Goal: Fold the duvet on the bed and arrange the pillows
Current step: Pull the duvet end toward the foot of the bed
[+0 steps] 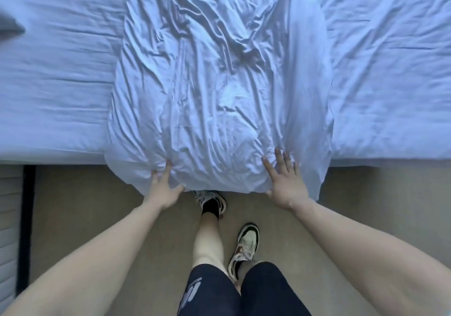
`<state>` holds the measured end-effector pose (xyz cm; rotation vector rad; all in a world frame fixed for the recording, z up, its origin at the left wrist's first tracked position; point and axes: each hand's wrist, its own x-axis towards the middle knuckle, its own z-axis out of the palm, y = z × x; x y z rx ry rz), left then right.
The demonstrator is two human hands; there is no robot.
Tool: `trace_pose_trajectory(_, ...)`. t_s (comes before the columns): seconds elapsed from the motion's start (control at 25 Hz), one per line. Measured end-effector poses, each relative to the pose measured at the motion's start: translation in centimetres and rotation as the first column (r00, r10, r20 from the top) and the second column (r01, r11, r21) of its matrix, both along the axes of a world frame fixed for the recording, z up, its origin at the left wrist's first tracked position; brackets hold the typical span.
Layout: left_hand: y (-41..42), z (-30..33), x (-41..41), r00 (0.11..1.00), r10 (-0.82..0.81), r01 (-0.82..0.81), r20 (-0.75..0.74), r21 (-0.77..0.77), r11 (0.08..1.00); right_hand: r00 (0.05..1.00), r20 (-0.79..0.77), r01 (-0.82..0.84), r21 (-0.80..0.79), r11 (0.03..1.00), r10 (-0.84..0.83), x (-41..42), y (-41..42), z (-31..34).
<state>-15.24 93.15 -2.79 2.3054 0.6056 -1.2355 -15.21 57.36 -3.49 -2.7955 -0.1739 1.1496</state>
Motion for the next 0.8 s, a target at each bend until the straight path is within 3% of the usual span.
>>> trace_pose_trajectory(0.12, -2.4, 0.0, -3.8, 0.970, 0.237, -0.226, 0.063, -0.146, 0.963, 0.979, -0.099, 0.181, 0.033, 0.983, -0.177, -2.0, 0.2, 0.4)
trace_pose_trajectory(0.24, -3.7, -0.6, -8.2, 0.882, 0.447, -0.434, 0.147, -0.116, 0.894, 0.888, -0.188, 0.442, 0.104, 0.891, -0.419, -4.6, 0.8, -0.3)
trace_pose_trajectory(0.44, -1.2, -3.3, -9.5, 0.768, 0.625, -0.623, 0.143, -0.065, 0.780, 0.709, -0.141, 0.705, 0.142, 0.695, -0.691, -6.4, 3.3, -2.1)
trace_pose_trajectory(0.6, 3.2, -4.3, -6.0, 0.750, 0.619, -0.630, 0.235, -0.035, 0.776, 0.641, -0.278, 0.762, 0.119, 0.636, -0.716, -5.5, 6.6, -3.6)
trace_pose_trajectory(0.72, 7.5, -4.1, -1.9, 0.588, 0.715, -0.747, 0.378, -0.085, 0.659, 0.654, -0.311, 0.746, 0.113, 0.657, -0.689, -3.9, 9.8, -4.5)
trace_pose_trajectory(0.8, 11.5, -4.8, 0.8, 0.510, 0.790, -0.805, 0.341, -0.134, 0.577, 0.672, -0.291, 0.735, 0.141, 0.664, -0.682, -2.0, 13.2, -5.1)
